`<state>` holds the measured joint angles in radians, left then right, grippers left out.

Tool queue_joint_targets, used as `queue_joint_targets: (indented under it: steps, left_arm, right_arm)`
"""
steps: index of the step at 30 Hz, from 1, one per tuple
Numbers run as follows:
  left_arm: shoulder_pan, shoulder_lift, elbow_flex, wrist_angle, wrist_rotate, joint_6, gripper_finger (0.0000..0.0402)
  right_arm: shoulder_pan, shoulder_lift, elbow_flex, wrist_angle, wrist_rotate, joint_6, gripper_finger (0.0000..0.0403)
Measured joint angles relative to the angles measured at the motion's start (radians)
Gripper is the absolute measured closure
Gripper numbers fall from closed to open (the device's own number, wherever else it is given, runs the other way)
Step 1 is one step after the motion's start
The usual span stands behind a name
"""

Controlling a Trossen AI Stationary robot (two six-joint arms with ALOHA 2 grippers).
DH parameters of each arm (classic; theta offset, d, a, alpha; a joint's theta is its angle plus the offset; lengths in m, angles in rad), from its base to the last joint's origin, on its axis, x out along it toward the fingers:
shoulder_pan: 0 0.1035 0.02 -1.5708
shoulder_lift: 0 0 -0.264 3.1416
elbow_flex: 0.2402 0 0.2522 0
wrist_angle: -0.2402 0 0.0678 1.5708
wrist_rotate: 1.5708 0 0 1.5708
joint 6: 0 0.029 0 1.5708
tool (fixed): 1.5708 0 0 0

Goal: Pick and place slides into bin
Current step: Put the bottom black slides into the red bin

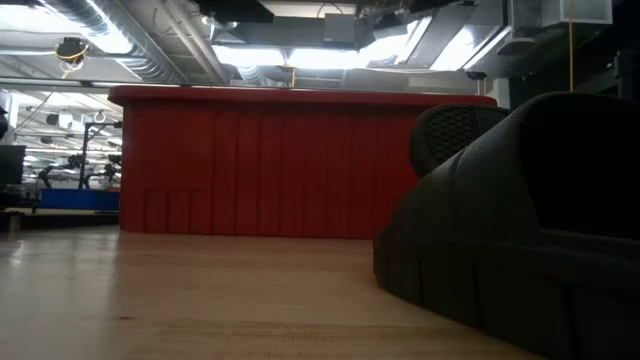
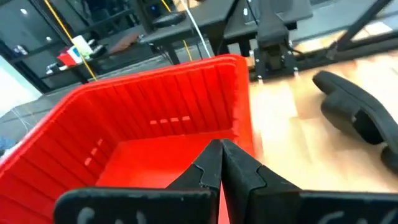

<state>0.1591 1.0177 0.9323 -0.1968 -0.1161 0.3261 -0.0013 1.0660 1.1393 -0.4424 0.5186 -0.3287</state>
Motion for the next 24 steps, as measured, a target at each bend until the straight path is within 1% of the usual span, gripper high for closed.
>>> queue_joint_targets:
  steps: [2, 5, 10, 13, 16, 20, 24]
  left_arm:
    - [-0.043, 0.013, 0.0, 0.005, -0.039, 0.0, 0.0399]
    - [-0.093, 0.034, 0.0, 0.002, -0.068, 0.0, 0.0399]
    - [-0.16, 0.058, 0.0, -0.033, -0.084, 0.0, 0.0399]
    - [-0.184, 0.061, 0.0, -0.117, -0.075, 0.001, 0.0399]
    - [-0.196, 0.061, 0.0, -0.177, -0.062, -0.014, 0.0399]
    - [-0.228, 0.06, 0.0, -0.176, -0.011, -0.04, 0.04]
    - [-0.264, 0.06, 0.0, -0.173, 0.005, -0.011, 0.0399]
  right_arm:
    - [0.0, 0.0, 0.0, 0.0, 0.0, -0.003, 0.04]
    - [0.0, 0.0, 0.0, -0.004, 0.0, -0.022, 0.0399]
    - [0.001, 0.003, 0.0, -0.005, 0.0, 0.005, 0.0401]
    - [0.028, 0.022, 0.0, 0.025, 0.015, 0.056, 0.0401]
    - [0.067, 0.072, 0.0, 0.076, 0.034, 0.059, 0.0401]
    - [0.108, 0.127, -0.002, 0.084, 0.034, 0.054, 0.0401]
    - [0.158, 0.135, -0.002, 0.095, 0.031, 0.173, 0.0401]
